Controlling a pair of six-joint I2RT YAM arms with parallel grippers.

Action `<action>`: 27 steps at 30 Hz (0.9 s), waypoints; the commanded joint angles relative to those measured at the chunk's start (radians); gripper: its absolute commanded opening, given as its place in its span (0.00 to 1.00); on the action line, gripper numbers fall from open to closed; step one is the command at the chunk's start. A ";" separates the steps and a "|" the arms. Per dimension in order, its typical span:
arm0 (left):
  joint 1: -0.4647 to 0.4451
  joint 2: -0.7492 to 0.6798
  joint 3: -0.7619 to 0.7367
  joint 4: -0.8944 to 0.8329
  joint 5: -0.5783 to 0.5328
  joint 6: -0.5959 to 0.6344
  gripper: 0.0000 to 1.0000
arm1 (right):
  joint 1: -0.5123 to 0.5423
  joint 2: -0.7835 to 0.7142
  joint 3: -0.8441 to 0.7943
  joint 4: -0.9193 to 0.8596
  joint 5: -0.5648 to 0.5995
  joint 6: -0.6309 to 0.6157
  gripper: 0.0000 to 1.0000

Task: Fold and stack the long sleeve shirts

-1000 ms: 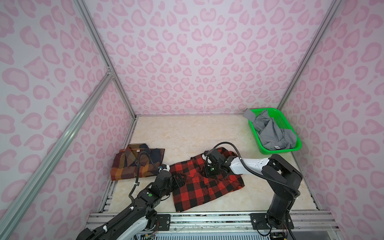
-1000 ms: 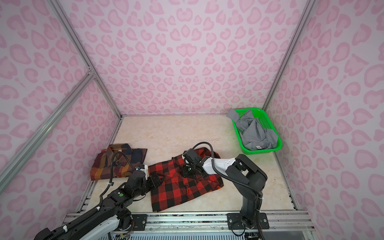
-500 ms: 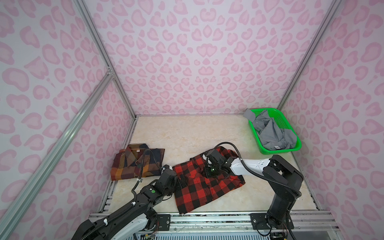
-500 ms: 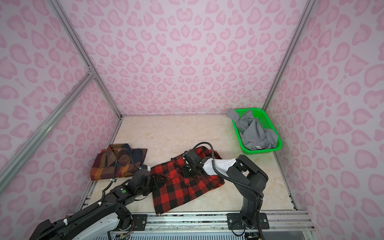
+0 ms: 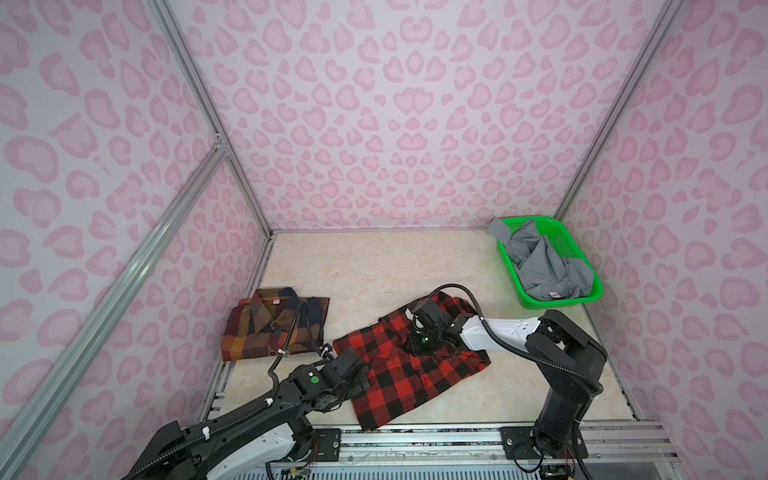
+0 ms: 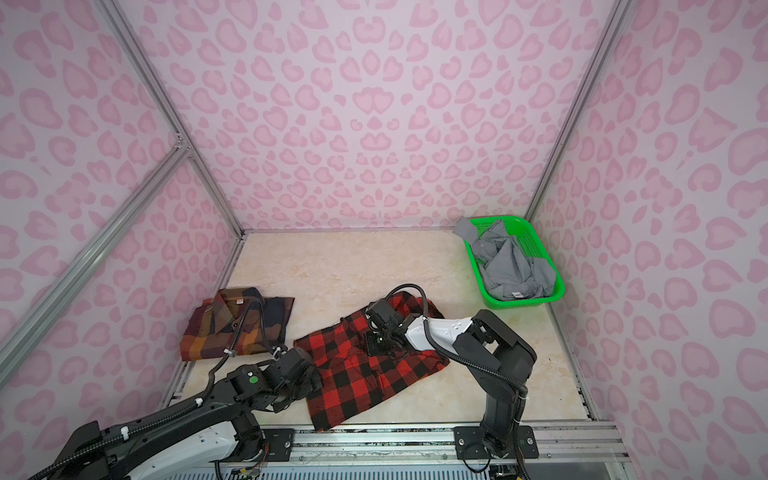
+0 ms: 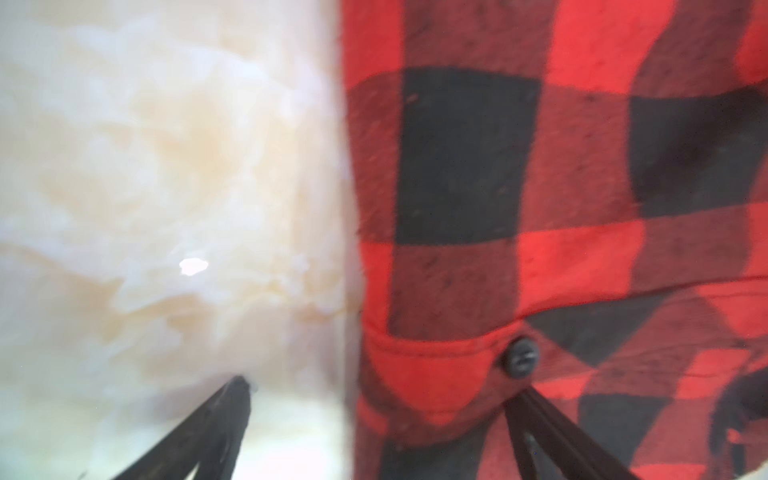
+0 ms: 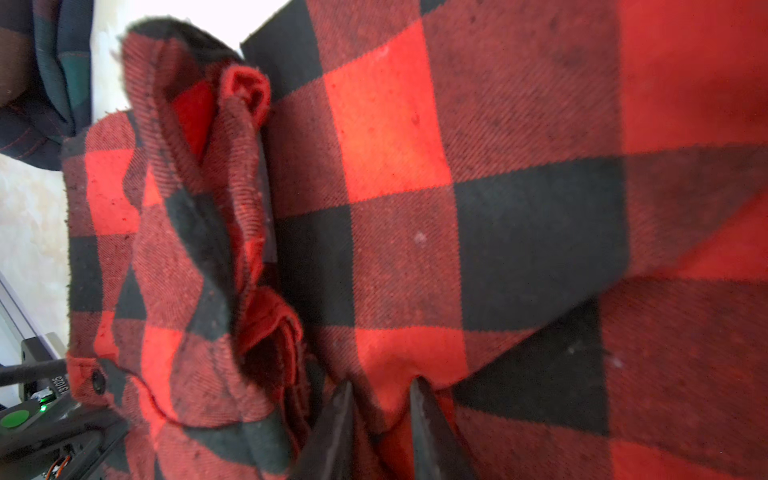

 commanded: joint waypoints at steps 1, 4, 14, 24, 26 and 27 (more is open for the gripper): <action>-0.032 -0.012 -0.037 -0.080 -0.023 -0.110 0.97 | -0.001 0.012 -0.007 -0.097 0.043 -0.003 0.27; -0.058 -0.029 -0.072 0.007 -0.028 -0.135 0.97 | -0.001 0.009 -0.013 -0.086 0.035 0.003 0.27; -0.075 -0.080 -0.179 0.222 -0.006 -0.166 1.00 | 0.003 0.015 -0.044 -0.050 0.018 0.021 0.26; -0.084 -0.194 -0.228 0.208 -0.031 -0.186 0.66 | 0.012 0.031 -0.044 -0.034 0.014 0.029 0.26; -0.084 -0.220 -0.228 0.194 -0.043 -0.186 0.58 | 0.012 0.031 -0.044 -0.034 0.014 0.030 0.26; -0.085 -0.230 -0.228 0.188 -0.049 -0.183 0.54 | 0.014 0.031 -0.045 -0.034 0.015 0.033 0.26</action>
